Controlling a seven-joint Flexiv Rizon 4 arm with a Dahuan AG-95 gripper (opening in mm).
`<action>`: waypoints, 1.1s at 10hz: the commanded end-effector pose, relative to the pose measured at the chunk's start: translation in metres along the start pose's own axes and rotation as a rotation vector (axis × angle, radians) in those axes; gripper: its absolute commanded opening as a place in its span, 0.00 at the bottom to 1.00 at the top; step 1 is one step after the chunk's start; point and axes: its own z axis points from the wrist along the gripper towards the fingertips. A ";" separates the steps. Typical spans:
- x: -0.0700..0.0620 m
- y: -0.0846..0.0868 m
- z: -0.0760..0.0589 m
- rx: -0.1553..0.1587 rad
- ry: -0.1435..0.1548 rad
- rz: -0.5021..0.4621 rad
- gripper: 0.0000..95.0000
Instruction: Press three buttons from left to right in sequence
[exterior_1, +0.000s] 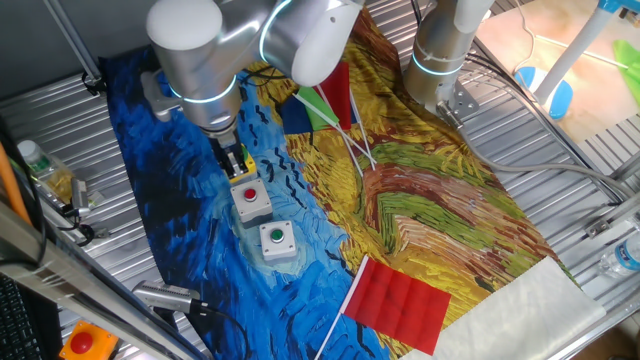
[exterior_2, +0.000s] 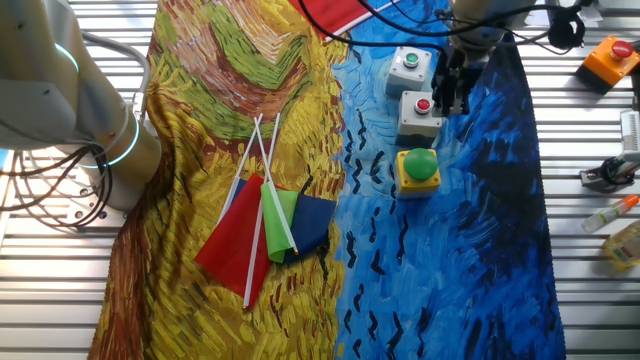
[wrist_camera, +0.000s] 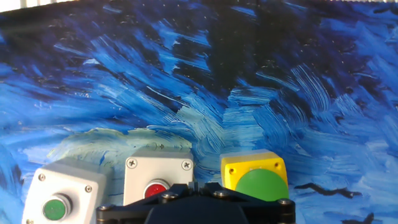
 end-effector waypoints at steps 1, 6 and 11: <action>0.000 0.000 0.000 -0.010 0.001 -0.064 0.00; 0.000 0.000 0.000 -0.043 0.006 -0.151 0.00; 0.000 0.000 0.000 -0.042 0.009 -0.170 0.00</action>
